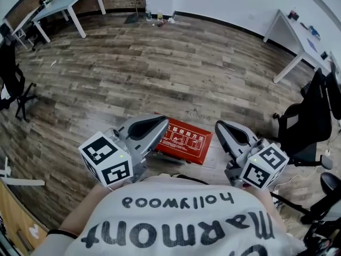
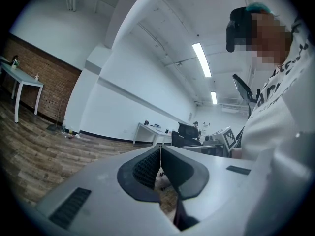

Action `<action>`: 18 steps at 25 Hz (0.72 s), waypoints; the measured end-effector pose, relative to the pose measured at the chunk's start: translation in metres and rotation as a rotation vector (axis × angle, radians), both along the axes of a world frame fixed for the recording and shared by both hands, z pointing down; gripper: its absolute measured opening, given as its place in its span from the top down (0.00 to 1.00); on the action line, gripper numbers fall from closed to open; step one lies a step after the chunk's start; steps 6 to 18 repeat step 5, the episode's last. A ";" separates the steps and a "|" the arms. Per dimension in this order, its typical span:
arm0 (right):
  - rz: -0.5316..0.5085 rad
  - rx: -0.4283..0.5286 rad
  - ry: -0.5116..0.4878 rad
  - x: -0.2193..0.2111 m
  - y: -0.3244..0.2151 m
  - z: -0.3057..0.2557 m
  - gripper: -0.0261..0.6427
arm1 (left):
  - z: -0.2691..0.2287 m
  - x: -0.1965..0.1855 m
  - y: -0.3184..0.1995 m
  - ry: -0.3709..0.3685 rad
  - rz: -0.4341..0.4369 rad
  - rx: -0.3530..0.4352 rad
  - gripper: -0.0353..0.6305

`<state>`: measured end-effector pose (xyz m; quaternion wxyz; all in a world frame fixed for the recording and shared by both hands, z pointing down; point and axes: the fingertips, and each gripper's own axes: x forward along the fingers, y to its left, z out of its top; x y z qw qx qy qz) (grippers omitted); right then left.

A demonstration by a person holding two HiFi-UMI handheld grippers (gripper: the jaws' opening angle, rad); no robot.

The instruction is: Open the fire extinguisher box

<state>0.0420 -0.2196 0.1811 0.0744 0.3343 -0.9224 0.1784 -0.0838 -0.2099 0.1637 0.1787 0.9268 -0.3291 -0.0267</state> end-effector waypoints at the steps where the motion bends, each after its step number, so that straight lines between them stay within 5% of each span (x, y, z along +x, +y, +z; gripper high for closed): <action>1: 0.000 0.000 0.002 0.000 0.001 0.001 0.95 | 0.001 0.000 0.001 0.000 0.002 -0.001 0.93; 18: -0.005 -0.004 0.006 0.000 0.000 0.002 0.95 | 0.001 0.004 0.000 -0.002 0.008 -0.002 0.93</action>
